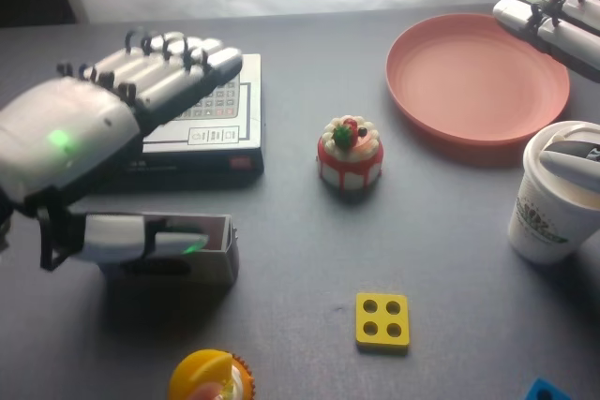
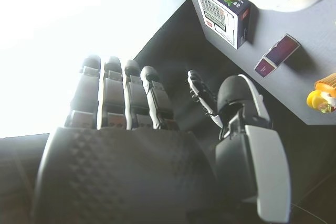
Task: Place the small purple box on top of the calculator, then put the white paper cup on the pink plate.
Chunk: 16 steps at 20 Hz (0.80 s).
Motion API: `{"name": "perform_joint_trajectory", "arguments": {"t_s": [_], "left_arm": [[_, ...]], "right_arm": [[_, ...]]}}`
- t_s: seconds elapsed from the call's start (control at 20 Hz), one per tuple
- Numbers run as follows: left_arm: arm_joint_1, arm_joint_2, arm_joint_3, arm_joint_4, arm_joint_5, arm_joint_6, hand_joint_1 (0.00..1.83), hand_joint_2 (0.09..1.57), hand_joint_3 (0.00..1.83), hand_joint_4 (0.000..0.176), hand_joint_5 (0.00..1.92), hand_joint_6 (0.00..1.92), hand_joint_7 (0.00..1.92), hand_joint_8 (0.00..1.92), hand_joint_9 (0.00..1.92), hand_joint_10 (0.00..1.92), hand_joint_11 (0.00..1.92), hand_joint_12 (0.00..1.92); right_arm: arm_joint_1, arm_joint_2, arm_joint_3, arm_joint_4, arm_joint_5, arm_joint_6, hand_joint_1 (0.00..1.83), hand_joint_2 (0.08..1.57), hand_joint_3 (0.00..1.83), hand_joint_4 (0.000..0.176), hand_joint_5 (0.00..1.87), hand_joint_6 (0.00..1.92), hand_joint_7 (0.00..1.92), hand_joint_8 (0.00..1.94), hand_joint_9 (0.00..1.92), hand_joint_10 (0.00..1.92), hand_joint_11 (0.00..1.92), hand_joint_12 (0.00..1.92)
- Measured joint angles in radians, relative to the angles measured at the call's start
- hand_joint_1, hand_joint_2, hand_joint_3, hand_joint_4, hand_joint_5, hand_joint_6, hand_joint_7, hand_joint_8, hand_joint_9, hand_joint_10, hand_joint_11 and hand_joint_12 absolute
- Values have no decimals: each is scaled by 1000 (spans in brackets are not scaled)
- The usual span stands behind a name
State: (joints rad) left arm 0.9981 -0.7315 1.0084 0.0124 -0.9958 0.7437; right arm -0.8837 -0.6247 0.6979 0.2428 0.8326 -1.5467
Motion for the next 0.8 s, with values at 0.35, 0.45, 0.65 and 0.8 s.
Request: {"name": "perform_joint_trajectory", "arguments": {"t_s": [0.35, 0.45, 0.65, 0.8], "left_arm": [[85, -41, 31, -58, 100, -5, 994, 977, 0, 0, 67, 15, 118, 25, 64, 23, 0, 0], [85, -64, 50, -66, 133, -5, 992, 1003, 10, 0, 89, 20, 138, 27, 79, 27, 0, 0], [85, -95, 69, -64, 190, -11, 1014, 1051, 9, 0, 365, 46, 392, 40, 302, 92, 0, 461], [85, -106, 90, -75, 201, -11, 1011, 1163, 26, 0, 578, 90, 622, 69, 514, 212, 0, 1366]], "right_arm": [[-6, -9, 1, 19, 1, 0, 292, 1275, 8, 0, 0, 0, 0, 0, 0, 0, 0, 0], [-6, -10, 1, 27, 0, 0, 269, 1276, 7, 0, 0, 0, 0, 0, 0, 0, 0, 0], [-7, -10, 2, 34, 1, 0, 273, 1281, 8, 0, 0, 0, 0, 0, 0, 0, 0, 0], [-7, -9, 2, 35, 1, 0, 279, 1272, 3, 0, 0, 0, 0, 0, 0, 0, 20, 11]]}}
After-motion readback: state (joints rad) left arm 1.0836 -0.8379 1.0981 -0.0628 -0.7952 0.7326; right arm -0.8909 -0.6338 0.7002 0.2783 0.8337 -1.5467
